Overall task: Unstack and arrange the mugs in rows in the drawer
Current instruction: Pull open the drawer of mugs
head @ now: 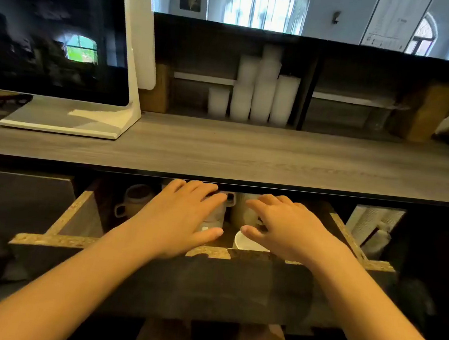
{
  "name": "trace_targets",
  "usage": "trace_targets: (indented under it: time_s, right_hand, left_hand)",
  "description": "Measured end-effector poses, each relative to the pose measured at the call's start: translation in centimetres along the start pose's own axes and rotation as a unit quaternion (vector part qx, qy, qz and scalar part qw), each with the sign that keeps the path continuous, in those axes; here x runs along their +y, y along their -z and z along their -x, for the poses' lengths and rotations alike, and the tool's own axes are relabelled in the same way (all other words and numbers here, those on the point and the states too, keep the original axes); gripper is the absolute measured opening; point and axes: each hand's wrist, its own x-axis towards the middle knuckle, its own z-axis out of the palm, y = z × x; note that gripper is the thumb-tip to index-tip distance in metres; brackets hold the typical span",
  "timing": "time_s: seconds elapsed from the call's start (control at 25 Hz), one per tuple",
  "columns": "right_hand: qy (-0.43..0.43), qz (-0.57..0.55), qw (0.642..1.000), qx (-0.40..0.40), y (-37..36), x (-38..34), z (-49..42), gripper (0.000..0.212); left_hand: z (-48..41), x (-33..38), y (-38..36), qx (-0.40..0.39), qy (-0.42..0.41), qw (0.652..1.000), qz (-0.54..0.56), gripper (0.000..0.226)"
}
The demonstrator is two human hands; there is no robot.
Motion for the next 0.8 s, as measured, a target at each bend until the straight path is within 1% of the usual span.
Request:
trace_targets:
  time_s: [0.04,0.16,0.24,0.28,0.32,0.44,0.52,0.8]
  right_hand:
    - [-0.005,-0.013,1.0,-0.027,-0.7,-0.2,0.1,0.059]
    - [0.007,-0.044,0.995,-0.094,-2.6,-0.4,0.3,0.06]
    - [0.015,-0.095,0.988,-0.123,-3.8,-0.7,0.1,0.055]
    - [0.018,-0.125,0.984,-0.126,-4.4,-0.8,0.1,0.052]
    - [0.023,-0.14,0.982,-0.12,-4.7,-1.0,0.2,0.05]
    - [0.019,-0.127,0.987,-0.094,-5.4,-1.3,0.7,0.048]
    - [0.01,-0.119,0.989,-0.085,-5.4,-1.4,1.0,0.049]
    - [0.003,-0.12,0.989,-0.086,-4.9,-2.0,2.1,0.05]
  left_hand:
    - [0.4,0.2,-0.7,-0.022,0.0,1.0,0.001,0.065]
    - [1.8,0.2,-3.5,-0.056,0.009,0.998,0.025,0.064]
    - [2.3,0.3,-5.0,-0.069,0.023,0.996,0.047,0.058]
    - [2.5,0.2,-5.7,-0.065,0.031,0.996,0.058,0.055]
    - [2.7,0.2,-6.0,-0.046,0.039,0.996,0.069,0.053]
    - [3.1,0.7,-6.6,0.006,0.048,0.995,0.089,0.048]
    - [3.1,0.9,-6.6,0.021,0.051,0.994,0.094,0.048]
    - [3.7,1.3,-6.2,0.016,0.042,0.995,0.094,0.045]
